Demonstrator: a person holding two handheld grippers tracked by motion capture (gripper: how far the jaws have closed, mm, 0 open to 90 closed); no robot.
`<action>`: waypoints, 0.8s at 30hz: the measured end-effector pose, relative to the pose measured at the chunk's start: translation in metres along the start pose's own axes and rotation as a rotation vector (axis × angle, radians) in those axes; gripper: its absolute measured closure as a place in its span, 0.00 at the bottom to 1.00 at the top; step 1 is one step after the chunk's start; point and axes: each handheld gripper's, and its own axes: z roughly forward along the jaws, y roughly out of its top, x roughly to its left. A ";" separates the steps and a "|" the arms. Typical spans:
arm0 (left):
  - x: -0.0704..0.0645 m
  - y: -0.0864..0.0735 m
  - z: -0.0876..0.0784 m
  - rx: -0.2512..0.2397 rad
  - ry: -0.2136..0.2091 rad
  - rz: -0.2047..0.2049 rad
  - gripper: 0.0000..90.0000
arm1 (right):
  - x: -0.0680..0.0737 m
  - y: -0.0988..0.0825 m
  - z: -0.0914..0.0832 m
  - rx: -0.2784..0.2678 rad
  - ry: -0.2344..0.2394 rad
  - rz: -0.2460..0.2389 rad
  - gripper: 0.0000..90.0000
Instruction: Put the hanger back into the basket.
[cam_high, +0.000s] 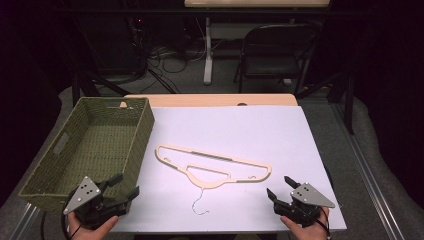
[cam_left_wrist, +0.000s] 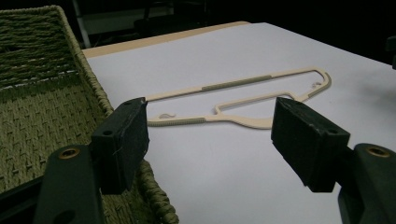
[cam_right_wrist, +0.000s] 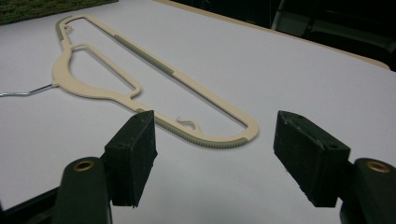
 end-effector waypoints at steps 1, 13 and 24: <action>0.000 0.000 0.000 0.000 0.000 0.000 0.31 | 0.000 0.000 0.000 0.000 0.000 0.000 0.33; -0.002 0.001 0.000 0.016 0.002 0.007 0.30 | 0.002 -0.001 0.006 0.019 0.031 -0.024 0.34; -0.003 0.002 -0.001 0.031 0.011 0.010 0.30 | 0.006 0.002 0.010 0.036 0.047 -0.049 0.33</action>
